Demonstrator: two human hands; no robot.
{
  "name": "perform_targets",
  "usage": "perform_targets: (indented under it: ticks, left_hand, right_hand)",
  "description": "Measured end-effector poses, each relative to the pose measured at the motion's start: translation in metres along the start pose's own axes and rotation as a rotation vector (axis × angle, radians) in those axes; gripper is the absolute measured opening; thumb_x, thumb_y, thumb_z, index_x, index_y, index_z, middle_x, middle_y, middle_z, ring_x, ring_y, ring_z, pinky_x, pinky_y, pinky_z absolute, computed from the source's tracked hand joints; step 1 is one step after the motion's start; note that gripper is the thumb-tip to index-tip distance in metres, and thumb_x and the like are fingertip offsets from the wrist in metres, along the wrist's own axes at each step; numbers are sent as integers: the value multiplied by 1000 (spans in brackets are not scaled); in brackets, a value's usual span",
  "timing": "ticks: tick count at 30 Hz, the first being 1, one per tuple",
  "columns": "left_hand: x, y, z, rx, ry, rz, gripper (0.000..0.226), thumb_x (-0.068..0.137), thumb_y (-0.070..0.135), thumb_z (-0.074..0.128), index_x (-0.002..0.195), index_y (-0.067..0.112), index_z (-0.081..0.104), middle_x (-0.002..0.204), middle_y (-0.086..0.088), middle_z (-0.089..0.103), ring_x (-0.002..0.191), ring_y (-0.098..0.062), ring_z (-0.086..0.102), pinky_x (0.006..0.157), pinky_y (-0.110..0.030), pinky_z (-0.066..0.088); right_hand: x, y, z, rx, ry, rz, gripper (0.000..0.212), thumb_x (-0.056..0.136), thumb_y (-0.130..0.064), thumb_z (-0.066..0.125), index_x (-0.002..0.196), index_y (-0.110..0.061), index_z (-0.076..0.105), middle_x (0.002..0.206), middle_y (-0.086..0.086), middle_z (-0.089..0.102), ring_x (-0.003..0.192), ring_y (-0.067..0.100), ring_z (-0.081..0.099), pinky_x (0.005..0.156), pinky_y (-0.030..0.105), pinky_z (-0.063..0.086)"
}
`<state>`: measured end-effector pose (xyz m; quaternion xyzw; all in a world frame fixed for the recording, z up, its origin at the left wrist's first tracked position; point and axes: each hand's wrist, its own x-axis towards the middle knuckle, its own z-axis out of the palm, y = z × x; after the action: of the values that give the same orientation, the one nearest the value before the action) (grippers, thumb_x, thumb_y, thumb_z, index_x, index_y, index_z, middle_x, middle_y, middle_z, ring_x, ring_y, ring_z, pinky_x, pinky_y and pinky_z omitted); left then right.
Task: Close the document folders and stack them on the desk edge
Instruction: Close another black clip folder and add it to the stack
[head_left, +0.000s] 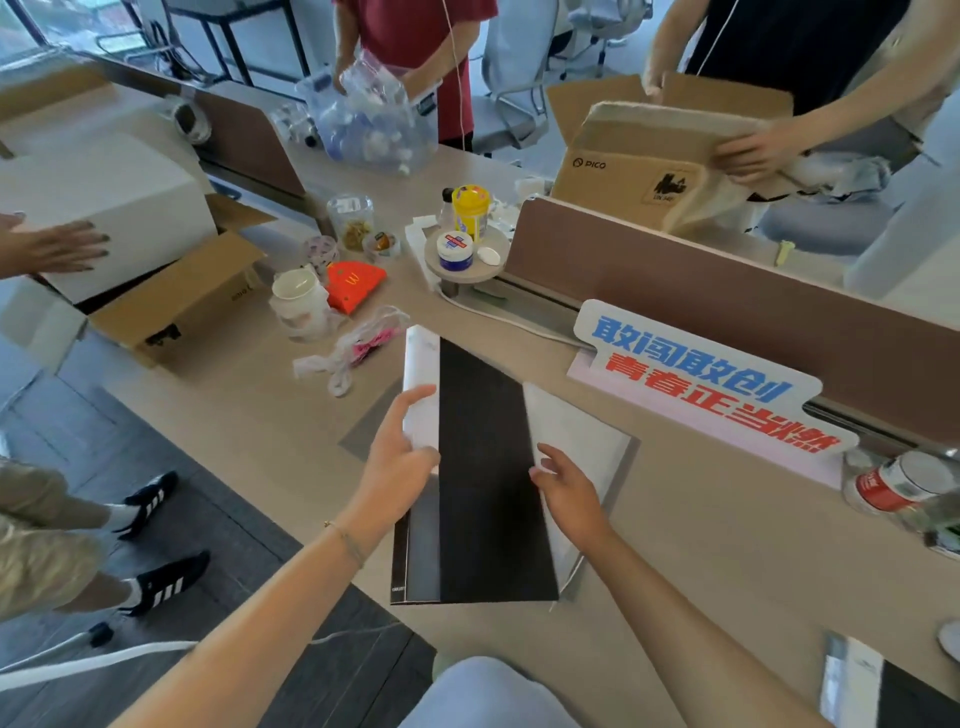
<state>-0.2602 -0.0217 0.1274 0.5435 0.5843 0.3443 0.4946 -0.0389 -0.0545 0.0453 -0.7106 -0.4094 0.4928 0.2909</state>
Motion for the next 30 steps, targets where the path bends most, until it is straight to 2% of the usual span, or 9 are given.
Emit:
perform_targets:
  ticks: [3, 6, 11, 15, 17, 20, 25, 27, 30]
  left_hand:
    - [0, 5, 18, -68, -50, -12, 82, 83, -15, 61, 135, 47, 48, 154, 2, 40, 121, -28, 57, 65, -18, 57]
    - [-4, 9, 43, -53, -114, 14, 84, 84, -14, 63, 140, 45, 43, 155, 8, 34, 134, -22, 43, 69, -10, 55]
    - [-7, 4, 92, -2, -189, 115, 87, 87, -6, 66, 150, 43, 31, 155, 15, 33, 137, -14, 40, 80, -8, 53]
    - [-12, 3, 131, 72, -245, 129, 83, 91, 10, 73, 150, 46, 27, 144, 21, 34, 131, -12, 43, 84, -15, 52]
    - [-17, 4, 151, 104, -283, 137, 81, 93, 14, 73, 151, 43, 26, 146, 19, 34, 129, -11, 43, 89, -19, 52]
    - [-25, 5, 187, 118, -368, 149, 83, 93, 17, 73, 152, 43, 22, 156, 13, 33, 133, -15, 44, 100, -36, 54]
    - [-50, 4, 250, 165, -437, 142, 93, 89, 19, 77, 155, 43, 16, 160, 14, 29, 136, -12, 38, 111, -44, 45]
    - [-62, 3, 272, 172, -502, 164, 94, 90, 19, 77, 156, 43, 14, 161, 16, 26, 138, -7, 34, 114, -42, 41]
    - [-79, -1, 303, 200, -593, 172, 93, 92, 18, 73, 157, 43, 11, 162, 17, 24, 132, -3, 31, 106, -25, 39]
  right_hand:
    - [-2, 1, -21, 160, 56, 66, 44, 103, -33, 48, 147, -31, 42, 155, 0, 43, 141, 26, 42, 116, 43, 32]
    - [-12, 5, -50, 322, 145, 124, 44, 104, -24, 47, 148, -26, 43, 153, 2, 43, 140, 27, 42, 114, 41, 32]
    - [-33, 22, -94, 398, 318, 80, 44, 100, -11, 51, 143, -20, 48, 129, -5, 56, 104, 8, 55, 95, 24, 37]
    - [-49, 48, -125, 410, 435, 70, 48, 97, -10, 55, 143, -23, 49, 145, -2, 51, 135, 20, 47, 108, 32, 37]
    - [-63, 61, -141, 410, 489, 63, 48, 96, -10, 55, 142, -24, 50, 147, -2, 50, 136, 19, 46, 112, 35, 37]
    - [-86, 84, -165, 404, 573, 81, 48, 95, -12, 55, 140, -29, 51, 145, -6, 51, 135, 16, 46, 114, 38, 37]
    - [-122, 131, -202, 424, 682, 141, 51, 94, -16, 57, 139, -37, 49, 148, -10, 47, 138, 14, 42, 116, 41, 34]
    - [-137, 149, -214, 465, 717, 173, 52, 96, -13, 56, 142, -35, 46, 145, -14, 45, 136, 12, 41, 114, 36, 34]
    - [-159, 179, -231, 504, 786, 227, 54, 95, -13, 56, 143, -35, 46, 141, -14, 49, 132, 11, 45, 113, 37, 37]
